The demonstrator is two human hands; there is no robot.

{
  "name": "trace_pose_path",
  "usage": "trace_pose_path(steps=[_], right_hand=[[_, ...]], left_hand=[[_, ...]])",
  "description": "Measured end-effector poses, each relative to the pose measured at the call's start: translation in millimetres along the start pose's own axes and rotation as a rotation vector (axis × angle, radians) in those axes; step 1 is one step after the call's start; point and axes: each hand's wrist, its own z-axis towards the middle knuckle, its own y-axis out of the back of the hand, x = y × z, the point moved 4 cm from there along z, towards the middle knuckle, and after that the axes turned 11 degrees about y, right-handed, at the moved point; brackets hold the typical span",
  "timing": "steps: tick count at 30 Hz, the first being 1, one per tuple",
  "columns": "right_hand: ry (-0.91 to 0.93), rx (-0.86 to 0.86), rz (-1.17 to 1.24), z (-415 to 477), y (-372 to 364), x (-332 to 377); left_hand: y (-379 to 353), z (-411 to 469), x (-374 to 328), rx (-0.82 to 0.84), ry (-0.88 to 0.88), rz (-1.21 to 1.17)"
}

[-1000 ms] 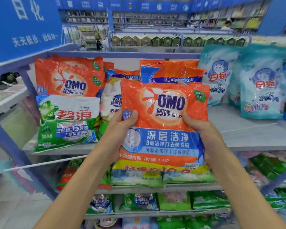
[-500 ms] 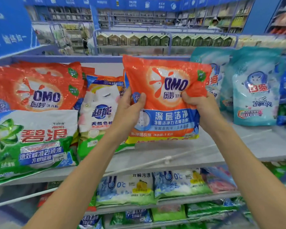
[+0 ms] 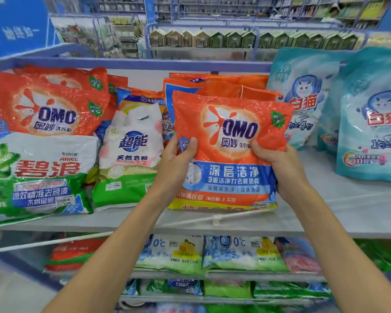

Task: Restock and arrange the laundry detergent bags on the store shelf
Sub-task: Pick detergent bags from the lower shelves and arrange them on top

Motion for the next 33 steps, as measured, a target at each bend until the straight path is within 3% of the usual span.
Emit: trace_pose_path(steps=[11,15,20,23,26,28,30,33], right_hand=[[0.045,-0.068,0.013,-5,6,14],[0.187,-0.177,-0.216,-16,4,22],[0.528,-0.261,-0.593,-27,-10,29],[0.694,-0.214,-0.778,-36,-34,30],[0.866,-0.121,-0.764,-59,-77,32],[0.929,0.028,-0.725,-70,-111,22],[0.864,0.183,-0.692,-71,-145,10],[0.528,0.318,-0.735,-55,-196,-12]], left_hand=[[9,-15,-6,-0.165,-0.085,0.035],[24,-23,0,-0.193,-0.043,0.111],[50,-41,-4,-0.233,-0.075,0.272],[77,-53,-11,-0.367,-0.122,0.420],[111,-55,-15,-0.521,-0.132,0.578],[129,-52,-16,-0.585,-0.103,0.738],[140,-47,-17,-0.585,-0.056,0.834],[150,-39,-15,-0.508,-0.026,0.901]])
